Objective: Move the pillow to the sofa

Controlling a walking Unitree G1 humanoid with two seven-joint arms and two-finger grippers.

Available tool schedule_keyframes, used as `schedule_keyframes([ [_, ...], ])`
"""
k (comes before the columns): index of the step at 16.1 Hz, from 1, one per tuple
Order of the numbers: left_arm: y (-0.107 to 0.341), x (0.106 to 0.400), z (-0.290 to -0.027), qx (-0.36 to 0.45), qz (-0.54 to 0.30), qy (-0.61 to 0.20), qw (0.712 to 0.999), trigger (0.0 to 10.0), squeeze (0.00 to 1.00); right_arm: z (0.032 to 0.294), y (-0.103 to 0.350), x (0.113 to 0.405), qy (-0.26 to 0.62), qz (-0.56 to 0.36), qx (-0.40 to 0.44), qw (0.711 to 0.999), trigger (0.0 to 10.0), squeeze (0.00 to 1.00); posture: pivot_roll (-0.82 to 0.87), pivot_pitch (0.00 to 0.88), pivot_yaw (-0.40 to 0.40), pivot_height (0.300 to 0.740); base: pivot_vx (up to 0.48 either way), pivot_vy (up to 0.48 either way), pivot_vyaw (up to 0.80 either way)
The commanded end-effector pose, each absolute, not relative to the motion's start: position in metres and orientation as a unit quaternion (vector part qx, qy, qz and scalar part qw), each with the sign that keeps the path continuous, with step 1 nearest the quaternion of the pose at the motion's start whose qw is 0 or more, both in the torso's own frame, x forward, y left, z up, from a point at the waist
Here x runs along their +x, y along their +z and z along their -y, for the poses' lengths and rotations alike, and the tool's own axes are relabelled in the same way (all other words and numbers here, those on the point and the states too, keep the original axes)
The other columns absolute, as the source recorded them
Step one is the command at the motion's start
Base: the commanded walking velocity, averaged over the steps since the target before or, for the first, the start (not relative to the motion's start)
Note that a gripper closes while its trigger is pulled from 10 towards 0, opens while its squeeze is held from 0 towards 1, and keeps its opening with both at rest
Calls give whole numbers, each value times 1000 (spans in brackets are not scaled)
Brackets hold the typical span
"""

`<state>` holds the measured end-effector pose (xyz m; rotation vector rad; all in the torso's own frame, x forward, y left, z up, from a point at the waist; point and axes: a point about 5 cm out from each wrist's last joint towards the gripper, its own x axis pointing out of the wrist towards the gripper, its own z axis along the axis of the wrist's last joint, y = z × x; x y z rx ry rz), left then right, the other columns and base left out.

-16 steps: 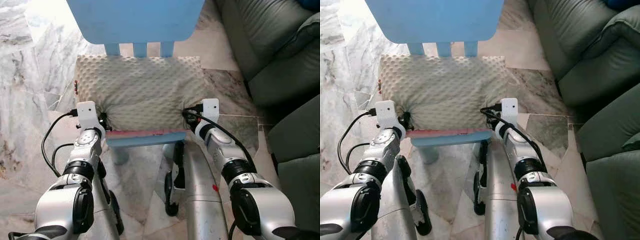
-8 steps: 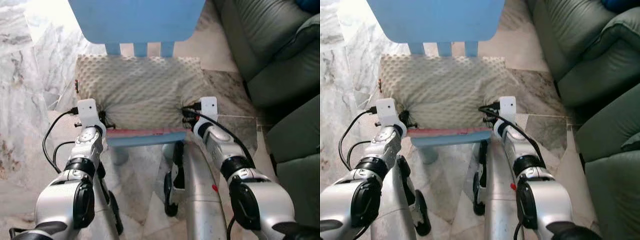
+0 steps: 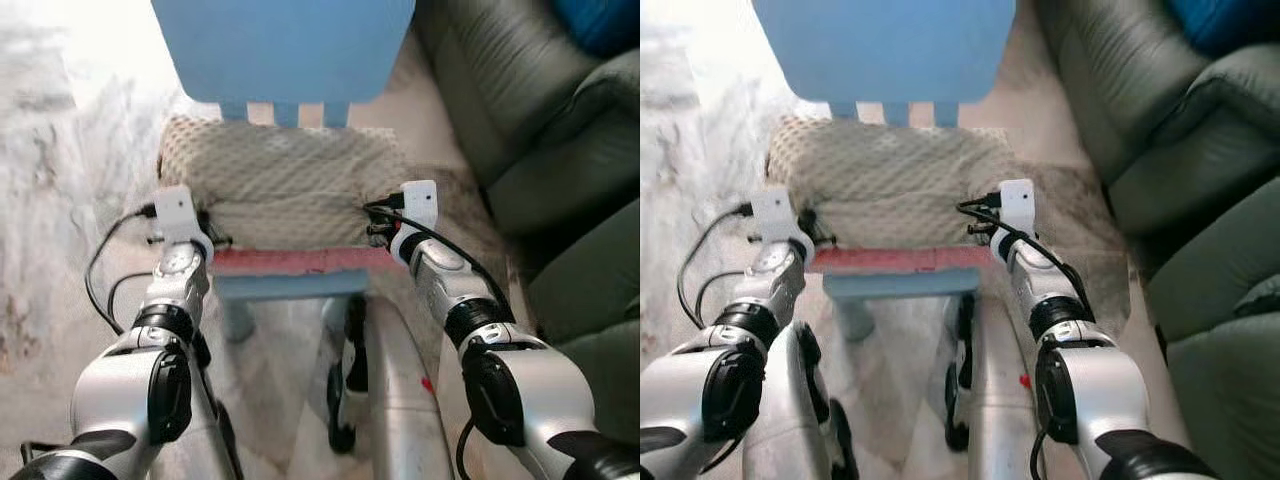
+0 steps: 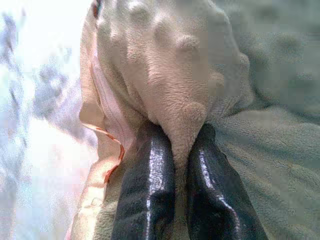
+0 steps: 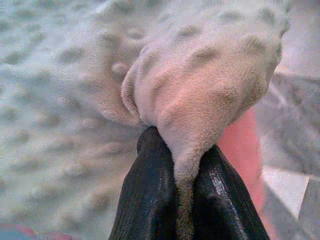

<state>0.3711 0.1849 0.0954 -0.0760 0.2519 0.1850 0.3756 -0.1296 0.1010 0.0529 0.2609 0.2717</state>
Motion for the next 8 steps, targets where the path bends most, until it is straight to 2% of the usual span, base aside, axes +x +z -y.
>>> schedule_keyframes([
  [1,114,379,-183,-21,-82,93,992,0,0,138,103,377,121,-118,9,986,0,0,-46,0,-53,500,0,0,0],
  [5,118,369,-178,31,-26,70,997,0,0,148,96,363,147,-66,-68,985,0,0,-19,0,-10,500,0,0,0],
  [8,111,341,-175,59,4,61,996,0,0,157,87,336,155,-8,-95,983,0,0,5,0,-25,500,0,0,0],
])
